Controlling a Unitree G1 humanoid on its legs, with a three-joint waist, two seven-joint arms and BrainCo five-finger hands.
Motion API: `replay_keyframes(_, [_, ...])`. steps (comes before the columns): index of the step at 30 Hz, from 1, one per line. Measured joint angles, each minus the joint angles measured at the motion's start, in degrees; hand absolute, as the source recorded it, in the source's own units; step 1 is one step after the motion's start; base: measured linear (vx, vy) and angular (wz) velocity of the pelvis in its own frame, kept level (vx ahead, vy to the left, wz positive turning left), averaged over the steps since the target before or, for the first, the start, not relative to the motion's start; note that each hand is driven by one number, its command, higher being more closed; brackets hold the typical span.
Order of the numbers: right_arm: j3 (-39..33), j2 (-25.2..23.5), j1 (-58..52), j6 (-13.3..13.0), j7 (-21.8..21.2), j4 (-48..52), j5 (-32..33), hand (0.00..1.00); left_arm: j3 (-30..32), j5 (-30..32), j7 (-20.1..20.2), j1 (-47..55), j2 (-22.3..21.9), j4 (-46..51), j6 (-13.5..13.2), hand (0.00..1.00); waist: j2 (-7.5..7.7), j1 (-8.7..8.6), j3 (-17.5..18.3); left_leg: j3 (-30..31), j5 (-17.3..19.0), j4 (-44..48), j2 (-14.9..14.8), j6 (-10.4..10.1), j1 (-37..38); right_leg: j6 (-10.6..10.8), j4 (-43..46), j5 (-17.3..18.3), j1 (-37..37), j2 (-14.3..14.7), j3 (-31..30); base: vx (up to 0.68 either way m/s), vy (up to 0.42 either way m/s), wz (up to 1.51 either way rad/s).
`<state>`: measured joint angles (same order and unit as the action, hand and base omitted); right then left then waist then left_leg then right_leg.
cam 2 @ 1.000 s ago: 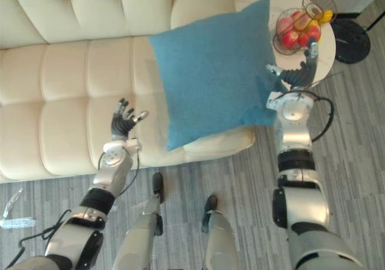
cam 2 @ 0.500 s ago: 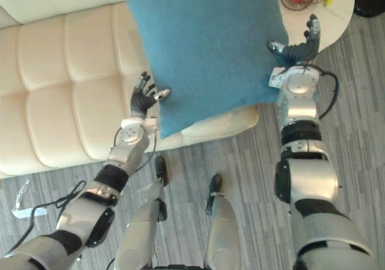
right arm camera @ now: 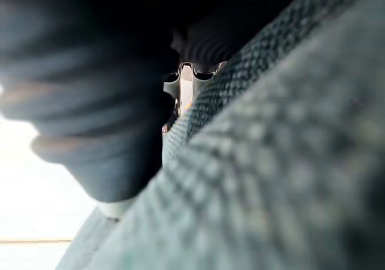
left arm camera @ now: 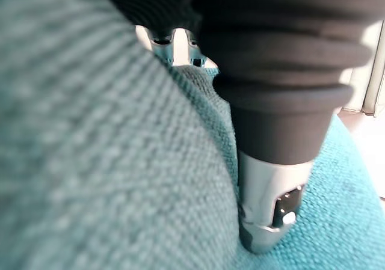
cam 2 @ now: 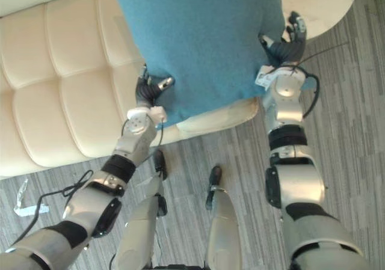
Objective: Pick up cushions and gather them together orderly.
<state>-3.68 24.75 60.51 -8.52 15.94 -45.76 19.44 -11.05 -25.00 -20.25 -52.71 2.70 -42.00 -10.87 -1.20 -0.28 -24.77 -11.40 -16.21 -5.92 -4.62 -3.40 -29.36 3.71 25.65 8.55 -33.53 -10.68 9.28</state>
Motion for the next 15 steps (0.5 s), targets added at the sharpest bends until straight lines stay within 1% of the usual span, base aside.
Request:
replay_keyframes(2, [1.95,0.09,-1.07,-0.15,-0.05,0.20,1.25,1.00,0.00,-0.09,-0.94,0.00,0.01,0.16,0.02,1.00,0.00,0.07,0.00,-0.16,0.03,0.00,0.00,-0.03,0.87,0.00,-0.04,0.00,0.89,-0.04,0.03,0.01,-0.018,-0.01])
replay_keyframes(4, [4.14,0.13,-3.75,-0.01,-0.06,2.51,2.14,1.00,0.00,-0.57,-1.70,0.00,0.20,1.07,0.03,1.00,0.07,0.30,0.04,-0.79,1.07,-0.02,-0.11,-1.25,2.41,0.00,-0.19,0.01,2.39,-0.08,0.04,0.01,-0.031,-0.03])
replay_keyframes(6, [5.15,0.08,-6.28,0.04,-0.07,4.51,3.81,1.00,0.00,-1.08,-2.18,0.00,0.56,2.57,0.03,1.00,0.07,0.33,0.04,-0.92,1.71,-0.02,-0.16,-1.61,3.26,0.01,-0.66,0.01,3.54,-0.09,0.18,0.00,0.000,0.00])
replay_keyframes(8, [6.21,0.05,-8.26,0.03,-0.09,5.00,5.43,1.00,0.00,-1.12,-2.24,0.00,0.85,4.28,0.03,1.00,0.11,0.32,0.07,-0.84,1.75,-0.01,-0.14,-1.50,3.99,0.02,-0.92,0.01,4.61,-0.14,0.51,0.03,-0.027,0.06])
replay_keyframes(10, [6.22,-0.04,-11.02,0.33,-0.10,6.53,7.31,1.00,-0.16,-1.10,-2.24,0.00,0.84,6.67,0.03,1.00,0.11,0.37,0.06,-0.53,1.04,0.01,-0.04,-0.67,5.27,0.06,-0.87,0.05,6.09,-0.22,1.09,0.05,-0.038,0.12])
replay_keyframes(12, [6.67,-0.34,-13.42,0.76,-0.20,7.79,8.08,1.00,-0.36,-1.04,-2.25,0.00,0.86,8.10,0.03,1.00,0.11,0.34,0.07,-0.53,0.98,0.02,0.05,-0.60,6.87,0.25,-0.83,0.26,7.98,-0.26,1.48,0.05,-0.039,0.14])
replay_keyframes(13, [6.72,-0.93,-15.72,1.24,-0.29,9.31,8.14,1.00,-1.13,-1.01,-2.29,0.05,0.95,9.43,0.03,1.00,0.10,0.40,0.07,-0.40,0.98,0.02,0.18,-0.60,8.26,0.42,-0.82,0.69,9.64,-0.24,1.72,0.05,-0.048,0.18])
replay_keyframes(15, [6.73,-2.45,-18.87,1.31,-0.31,10.89,8.22,1.00,-2.67,-0.78,-2.31,0.41,1.34,12.44,-0.02,1.00,0.19,0.43,0.16,0.22,1.02,0.02,0.39,-0.63,9.62,0.48,-0.75,1.65,11.47,-0.28,2.15,0.04,-0.060,0.21])
